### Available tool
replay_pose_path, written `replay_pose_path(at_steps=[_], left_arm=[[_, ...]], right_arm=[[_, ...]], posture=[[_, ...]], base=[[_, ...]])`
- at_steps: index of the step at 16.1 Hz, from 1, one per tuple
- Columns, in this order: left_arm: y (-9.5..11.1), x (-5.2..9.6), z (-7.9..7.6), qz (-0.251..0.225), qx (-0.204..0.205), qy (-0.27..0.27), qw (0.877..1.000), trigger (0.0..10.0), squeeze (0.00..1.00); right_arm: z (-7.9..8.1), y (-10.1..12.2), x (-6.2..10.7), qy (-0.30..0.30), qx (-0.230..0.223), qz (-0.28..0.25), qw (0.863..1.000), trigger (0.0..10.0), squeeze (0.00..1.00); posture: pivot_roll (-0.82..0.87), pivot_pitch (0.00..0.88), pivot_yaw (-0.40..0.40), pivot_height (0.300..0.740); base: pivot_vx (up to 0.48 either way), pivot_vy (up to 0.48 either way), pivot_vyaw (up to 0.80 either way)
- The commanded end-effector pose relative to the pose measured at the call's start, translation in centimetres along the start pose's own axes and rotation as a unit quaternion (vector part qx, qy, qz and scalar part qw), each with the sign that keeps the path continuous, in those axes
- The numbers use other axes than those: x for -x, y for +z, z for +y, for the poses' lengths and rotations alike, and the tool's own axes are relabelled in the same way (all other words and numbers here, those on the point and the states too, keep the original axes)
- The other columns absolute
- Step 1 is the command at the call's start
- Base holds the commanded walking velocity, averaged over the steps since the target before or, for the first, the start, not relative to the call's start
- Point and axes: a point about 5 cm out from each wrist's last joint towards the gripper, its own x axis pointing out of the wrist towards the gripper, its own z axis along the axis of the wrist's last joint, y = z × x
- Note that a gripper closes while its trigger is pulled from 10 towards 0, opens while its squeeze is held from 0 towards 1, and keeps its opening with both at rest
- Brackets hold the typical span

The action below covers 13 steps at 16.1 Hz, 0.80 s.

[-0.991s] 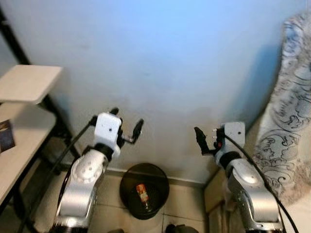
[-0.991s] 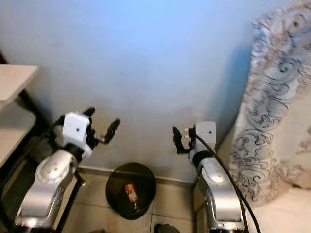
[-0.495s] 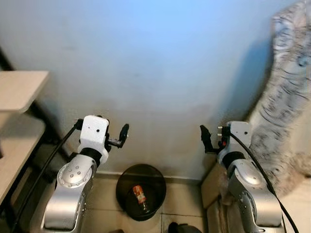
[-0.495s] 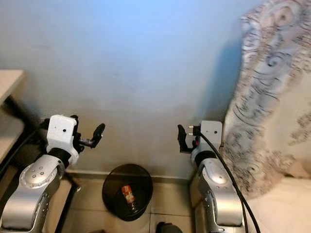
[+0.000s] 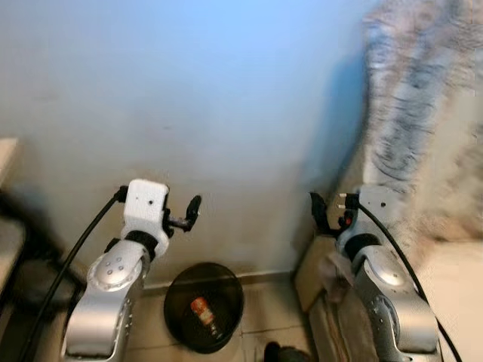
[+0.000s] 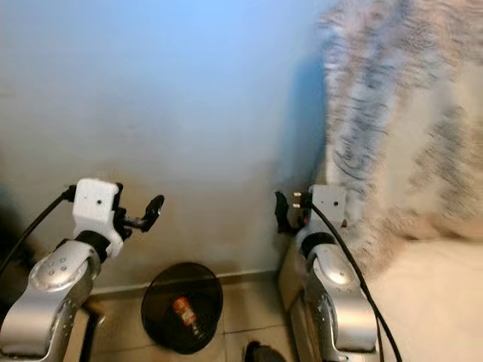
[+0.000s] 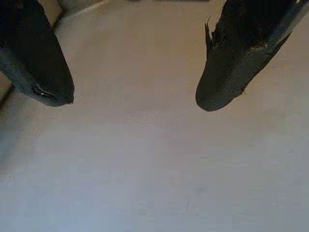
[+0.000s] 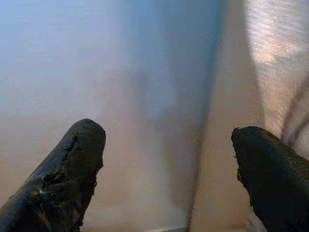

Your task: Clean up the room

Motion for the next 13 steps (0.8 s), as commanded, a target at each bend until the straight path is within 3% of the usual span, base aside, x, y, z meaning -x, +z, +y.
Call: replay_pose_path(at_steps=[1, 7, 9, 12, 13], left_arm=[[-0.1, -0.1, 0.0, -0.002, 0.007, -0.009, 1.000, 10.0, 0.00], [-1.0, -0.3, 0.2, 0.004, 0.025, -0.020, 0.999, 10.0, 0.00], [-1.0, -0.6, 0.5, -0.004, -0.016, 0.001, 1.000, 10.0, 0.00], [-1.0, -0.8, 0.9, -0.029, -0.028, 0.035, 0.999, 10.0, 0.00], [-1.0, -0.9, 1.0, -0.032, -0.029, 0.039, 0.998, 10.0, 0.00]], right_arm=[[-0.3, 0.4, 0.2, 0.000, -0.019, -0.008, 1.000, 10.0, 1.00], [-0.3, 0.7, 0.3, 0.003, -0.028, -0.014, 1.000, 10.0, 1.00], [-0.6, 0.8, 0.2, -0.017, 0.004, -0.015, 1.000, 10.0, 1.00], [-1.0, 1.2, 0.0, -0.041, 0.084, -0.041, 0.995, 10.0, 1.00], [-0.8, 1.2, 0.0, -0.030, 0.072, -0.043, 0.996, 10.0, 1.00]], posture=[[0.13, 0.000, 0.017, 0.740], [0.13, 0.000, 0.017, 0.740], [0.13, 0.000, 0.017, 0.740], [0.13, 0.000, 0.016, 0.740], [0.13, 0.000, 0.016, 0.740]], base=[[0.000, 0.000, -0.80], [0.000, 0.000, -0.80], [0.000, 0.000, -0.78], [0.000, 0.000, -0.75], [0.000, 0.000, -0.73]])
